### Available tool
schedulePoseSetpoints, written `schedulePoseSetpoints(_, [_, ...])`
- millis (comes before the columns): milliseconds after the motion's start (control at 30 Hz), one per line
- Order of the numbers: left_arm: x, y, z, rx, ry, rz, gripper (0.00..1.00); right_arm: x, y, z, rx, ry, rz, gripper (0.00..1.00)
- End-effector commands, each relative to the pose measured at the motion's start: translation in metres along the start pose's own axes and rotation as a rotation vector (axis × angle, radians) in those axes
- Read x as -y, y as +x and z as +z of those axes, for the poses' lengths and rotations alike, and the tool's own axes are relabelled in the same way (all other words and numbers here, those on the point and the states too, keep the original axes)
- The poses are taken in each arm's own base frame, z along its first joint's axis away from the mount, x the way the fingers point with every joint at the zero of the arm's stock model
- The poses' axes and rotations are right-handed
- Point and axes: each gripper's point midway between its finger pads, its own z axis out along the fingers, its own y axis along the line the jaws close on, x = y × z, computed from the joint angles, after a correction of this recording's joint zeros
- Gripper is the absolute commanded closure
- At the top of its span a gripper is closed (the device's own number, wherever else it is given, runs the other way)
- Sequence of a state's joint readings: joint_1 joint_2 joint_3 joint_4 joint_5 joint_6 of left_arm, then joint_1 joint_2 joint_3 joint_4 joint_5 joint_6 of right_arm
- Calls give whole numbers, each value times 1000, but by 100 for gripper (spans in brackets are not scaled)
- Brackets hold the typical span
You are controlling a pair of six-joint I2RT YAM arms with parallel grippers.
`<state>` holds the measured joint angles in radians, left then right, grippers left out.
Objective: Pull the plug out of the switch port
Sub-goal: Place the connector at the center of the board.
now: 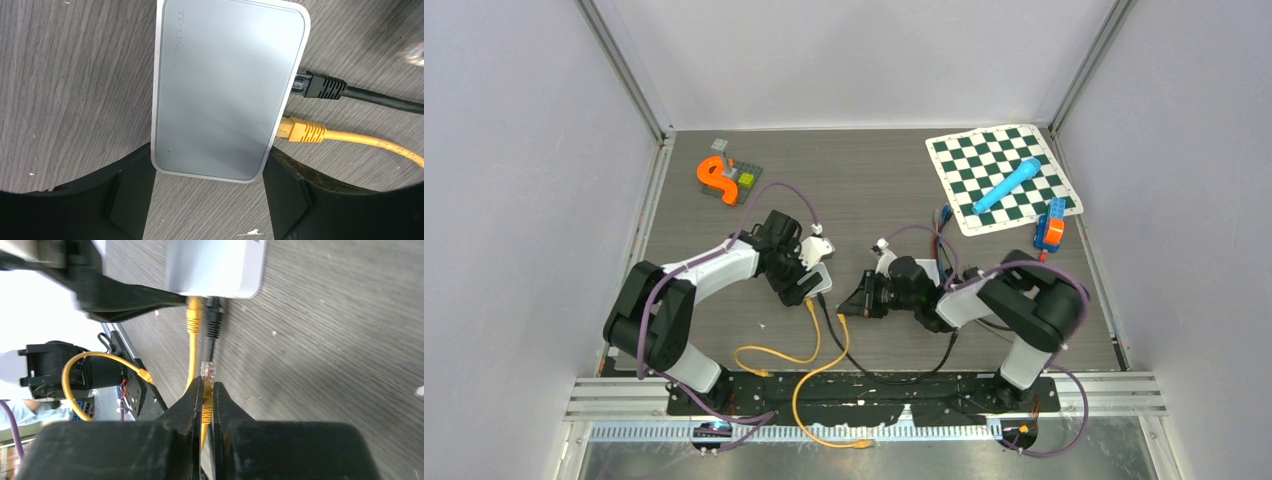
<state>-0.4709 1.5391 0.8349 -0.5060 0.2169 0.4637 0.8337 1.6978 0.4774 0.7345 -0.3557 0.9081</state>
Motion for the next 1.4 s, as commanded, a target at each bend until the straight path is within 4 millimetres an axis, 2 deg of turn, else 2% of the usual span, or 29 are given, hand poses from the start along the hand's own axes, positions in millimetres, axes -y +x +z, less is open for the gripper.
schedulePoseSetpoints(0, [-6,-13,-11,70,-38,6,34,-22,-36,-26,106,59,-228,95])
schedulePoseSetpoints(33, [-6,-14,-12,74,-39,5,33,-35,-51,-38,167,60,-267,95])
schedulePoseSetpoints(67, [-6,-14,-12,76,-40,5,33,-29,-51,-46,160,104,-310,95])
schedulePoseSetpoints(100, [-6,-15,-13,79,-43,5,33,-41,-67,-60,233,113,-343,95])
schedulePoseSetpoints(133, [-6,-15,-13,81,-44,4,33,-47,-73,-76,263,127,-389,95])
schedulePoseSetpoints(233, [-6,-16,-15,89,-48,5,33,-48,-97,-113,374,215,-461,95])
schedulePoseSetpoints(267, [-6,-16,-15,91,-49,6,33,-59,-107,-129,431,200,-475,95])
schedulePoseSetpoints(300, [-6,-17,-15,92,-50,7,32,-59,-113,-138,449,213,-489,95])
schedulePoseSetpoints(367, [-6,-16,-15,91,-51,8,33,-74,-126,-160,512,185,-513,95])
schedulePoseSetpoints(400, [-6,-16,-16,91,-52,8,32,-89,-130,-171,532,136,-528,95])
schedulePoseSetpoints(433, [-6,-16,-15,90,-53,7,32,-94,-131,-175,533,126,-539,95])
schedulePoseSetpoints(467, [-7,-16,-15,90,-54,7,32,-107,-135,-183,548,87,-554,95])
schedulePoseSetpoints(600, [-7,-14,-14,83,-55,2,32,-124,-138,-192,541,60,-582,95])
schedulePoseSetpoints(733, [-6,-13,-14,79,-56,-1,32,-118,-151,-187,538,115,-573,95])
schedulePoseSetpoints(767, [-7,-13,-14,79,-58,-2,32,-111,-150,-178,501,131,-567,95])
schedulePoseSetpoints(833, [-6,-12,-14,77,-58,-3,32,-117,-154,-177,489,104,-554,95])
schedulePoseSetpoints(867, [-6,-10,-15,74,-59,-3,31,-125,-156,-179,503,72,-539,95])
schedulePoseSetpoints(900, [-7,-10,-15,73,-63,-3,31,-144,-160,-187,551,-2,-559,95])
schedulePoseSetpoints(933, [-6,-10,-15,74,-64,-3,31,-156,-163,-193,584,-43,-555,95])
schedulePoseSetpoints(1100, [-9,-11,-17,77,-79,-1,31,-193,-169,-222,628,-113,-601,95])
schedulePoseSetpoints(1300, [-9,-11,-17,79,-81,0,31,-202,-166,-231,631,-146,-586,95])
schedulePoseSetpoints(1367, [-10,-12,-18,82,-82,-1,30,-185,-172,-227,638,-59,-559,95])
